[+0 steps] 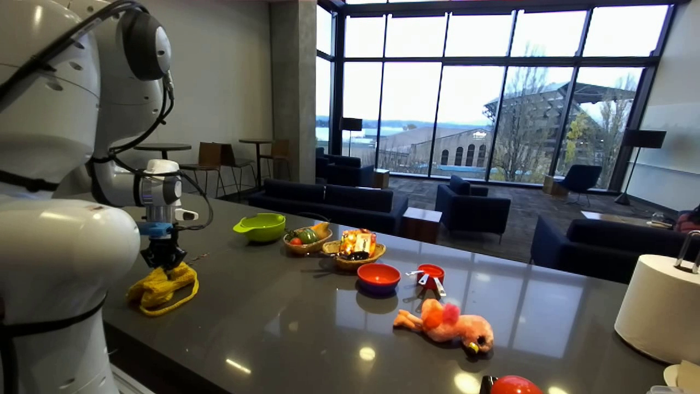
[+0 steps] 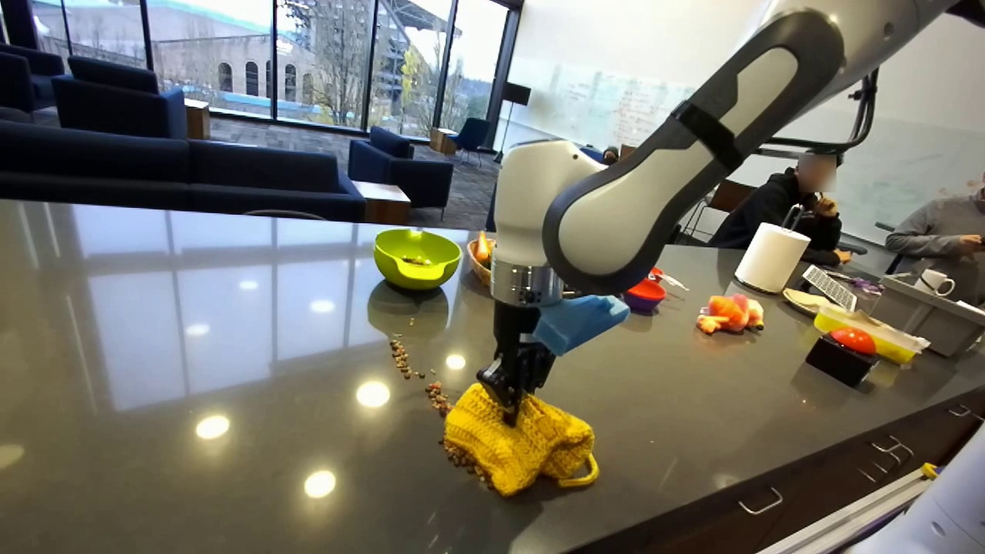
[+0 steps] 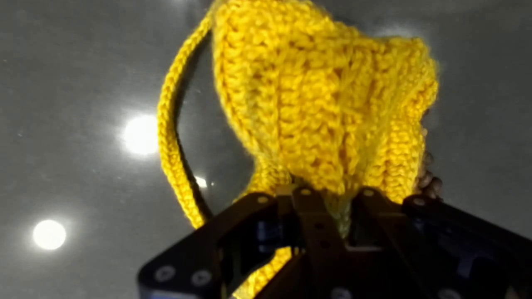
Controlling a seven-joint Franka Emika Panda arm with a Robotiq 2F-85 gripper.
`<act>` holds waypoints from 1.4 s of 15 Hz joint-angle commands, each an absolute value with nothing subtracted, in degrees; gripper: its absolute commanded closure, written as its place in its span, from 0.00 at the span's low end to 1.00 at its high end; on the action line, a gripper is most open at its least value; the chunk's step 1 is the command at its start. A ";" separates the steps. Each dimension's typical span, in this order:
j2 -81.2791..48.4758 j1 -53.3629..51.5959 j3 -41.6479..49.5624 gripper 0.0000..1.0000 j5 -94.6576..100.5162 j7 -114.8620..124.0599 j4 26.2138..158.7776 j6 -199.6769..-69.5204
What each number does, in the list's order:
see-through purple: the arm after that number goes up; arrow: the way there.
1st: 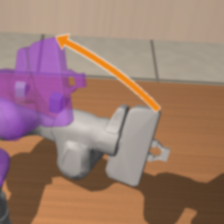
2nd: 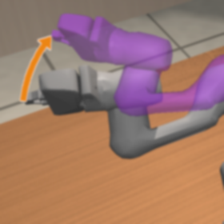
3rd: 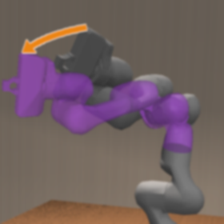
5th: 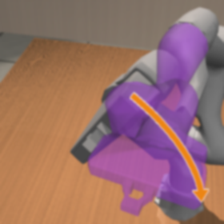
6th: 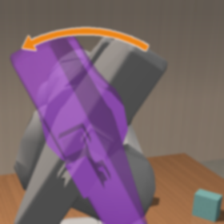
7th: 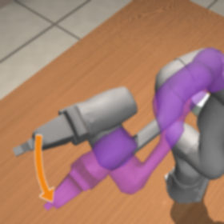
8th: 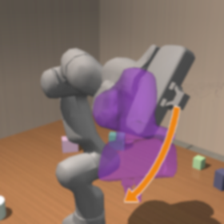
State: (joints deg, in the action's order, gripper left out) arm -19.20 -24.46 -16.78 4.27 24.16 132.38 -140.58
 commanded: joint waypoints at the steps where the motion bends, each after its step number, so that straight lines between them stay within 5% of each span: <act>1: -21.49 -25.51 -17.39 0.96 2.61 22.35 128.10 -138.61; 21: -10.54 -18.30 -11.04 0.96 6.37 21.42 127.26 -125.97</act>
State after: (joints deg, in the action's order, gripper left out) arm -12.90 -19.79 -12.38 4.55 21.05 124.58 -125.92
